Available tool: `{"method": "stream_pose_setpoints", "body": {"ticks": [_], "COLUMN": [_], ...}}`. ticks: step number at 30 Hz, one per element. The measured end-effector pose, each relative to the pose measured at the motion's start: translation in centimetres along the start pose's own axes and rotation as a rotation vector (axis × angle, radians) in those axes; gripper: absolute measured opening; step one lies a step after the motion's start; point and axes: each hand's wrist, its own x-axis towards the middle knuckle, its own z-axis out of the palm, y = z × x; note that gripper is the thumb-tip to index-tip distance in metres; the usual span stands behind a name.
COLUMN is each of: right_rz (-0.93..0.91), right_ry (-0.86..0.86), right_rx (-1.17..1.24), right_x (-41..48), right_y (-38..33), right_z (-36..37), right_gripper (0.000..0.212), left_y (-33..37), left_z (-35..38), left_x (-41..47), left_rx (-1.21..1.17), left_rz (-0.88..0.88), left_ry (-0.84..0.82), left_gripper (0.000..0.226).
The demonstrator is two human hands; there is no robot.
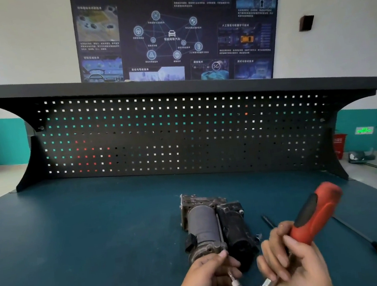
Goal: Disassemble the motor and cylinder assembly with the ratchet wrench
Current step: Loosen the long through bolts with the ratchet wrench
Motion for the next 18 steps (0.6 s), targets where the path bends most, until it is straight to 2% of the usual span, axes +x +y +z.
{"method": "stream_pose_setpoints", "body": {"ticks": [2, 3, 6, 7, 8, 10, 12, 15, 18], "right_rz": [-0.008, 0.033, 0.097, 0.139, 0.097, 0.073, 0.153, 0.356, 0.493], "right_ry": [-0.018, -0.022, -0.032, 0.074, 0.143, 0.071, 0.042, 0.030, 0.012], "right_rx": [0.120, 0.065, -0.563, -0.768, -0.978, -1.422, -1.759, -2.123, -2.281], "right_x": [-0.5, -0.8, -0.8, -1.0, -1.0, -0.4, 0.7, 2.4, 3.1], "right_y": [-2.2, -3.4, -5.9, -7.1, -7.8, -8.0, -7.5, -6.9, -5.4], "right_z": [-0.9, -1.0, -1.5, -2.6, -3.3, -5.0, -7.3, -10.4, -12.8], "right_gripper": [0.038, 0.039, 0.020, 0.014, 0.003, 0.014, 0.016, 0.024, 0.028], "left_y": [-0.1, 0.0, 0.1, 0.2, 0.2, 0.0, -0.3, -0.8, -1.0], "left_z": [0.1, 0.1, 0.3, 0.3, 0.3, 0.3, 0.3, 0.5, 0.8], "left_x": [-0.1, -0.2, -0.5, -0.8, -1.1, -1.8, -2.2, -2.2, -2.3], "left_rx": [-0.010, -0.012, -0.005, 0.000, 0.007, 0.026, 0.034, 0.093, 0.201], "left_rz": [-0.012, -0.018, -0.034, -0.039, -0.041, -0.046, -0.040, -0.005, 0.043], "left_ry": [0.000, 0.004, 0.018, 0.015, 0.005, -0.007, 0.010, 0.059, 0.096], "left_gripper": [0.041, 0.040, 0.032, 0.028, 0.025, 0.022, 0.019, 0.017, 0.015]}}
